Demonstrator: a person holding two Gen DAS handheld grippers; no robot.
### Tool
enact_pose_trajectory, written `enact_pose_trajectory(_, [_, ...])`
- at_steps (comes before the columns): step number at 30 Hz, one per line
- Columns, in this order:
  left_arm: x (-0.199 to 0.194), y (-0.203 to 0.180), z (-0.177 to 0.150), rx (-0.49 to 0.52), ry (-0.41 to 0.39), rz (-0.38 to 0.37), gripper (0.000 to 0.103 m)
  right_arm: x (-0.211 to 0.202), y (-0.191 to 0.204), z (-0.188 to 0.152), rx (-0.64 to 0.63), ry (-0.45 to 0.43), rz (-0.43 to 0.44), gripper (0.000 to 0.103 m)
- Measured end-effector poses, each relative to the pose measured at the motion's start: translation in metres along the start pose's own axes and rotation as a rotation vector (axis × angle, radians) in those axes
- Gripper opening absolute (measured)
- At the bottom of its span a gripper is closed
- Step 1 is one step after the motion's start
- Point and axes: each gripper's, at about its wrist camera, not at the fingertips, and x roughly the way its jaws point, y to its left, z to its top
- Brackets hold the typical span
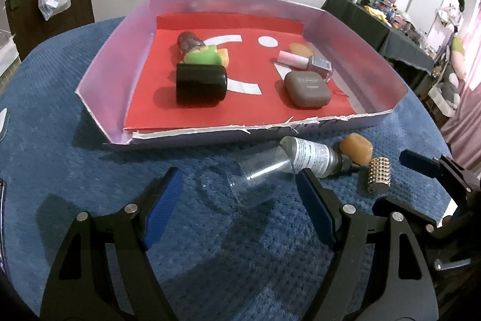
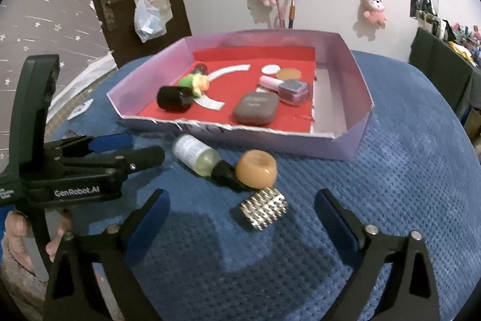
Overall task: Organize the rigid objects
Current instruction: 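Move the right tool toward the silver studded roller while the left tool approaches the clear cup, then close the left tool on the clear plastic cup while the right tool grasps the studded roller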
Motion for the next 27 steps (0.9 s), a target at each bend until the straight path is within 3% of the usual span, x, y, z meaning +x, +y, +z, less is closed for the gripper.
enact_pose_trajectory(10, [0.009,0.003,-0.001,-0.029,0.011,-0.012,0.077,0.015,-0.010,-0.007,0.035,0.043,0.004,0.070])
enact_pose_trajectory(14, [0.011,0.003,0.001,-0.033,0.007,-0.020,0.076,0.018,-0.008,-0.007,0.035,0.046,0.009,0.065])
enact_pose_trajectory(18, [0.011,0.002,0.001,-0.031,0.000,-0.033,0.067,0.021,-0.006,-0.006,0.028,0.048,-0.007,0.046])
enact_pose_trajectory(19, [0.010,0.002,0.001,-0.029,0.000,-0.040,0.060,0.021,-0.006,-0.005,0.027,0.051,-0.009,0.041])
enact_pose_trajectory(21, [0.009,0.001,0.000,-0.021,0.003,-0.061,0.044,0.020,-0.007,-0.005,0.037,0.050,-0.003,0.041])
enact_pose_trajectory(27, [0.006,-0.004,-0.002,0.007,0.000,-0.048,0.044,0.017,-0.004,-0.004,0.043,0.044,0.012,0.041])
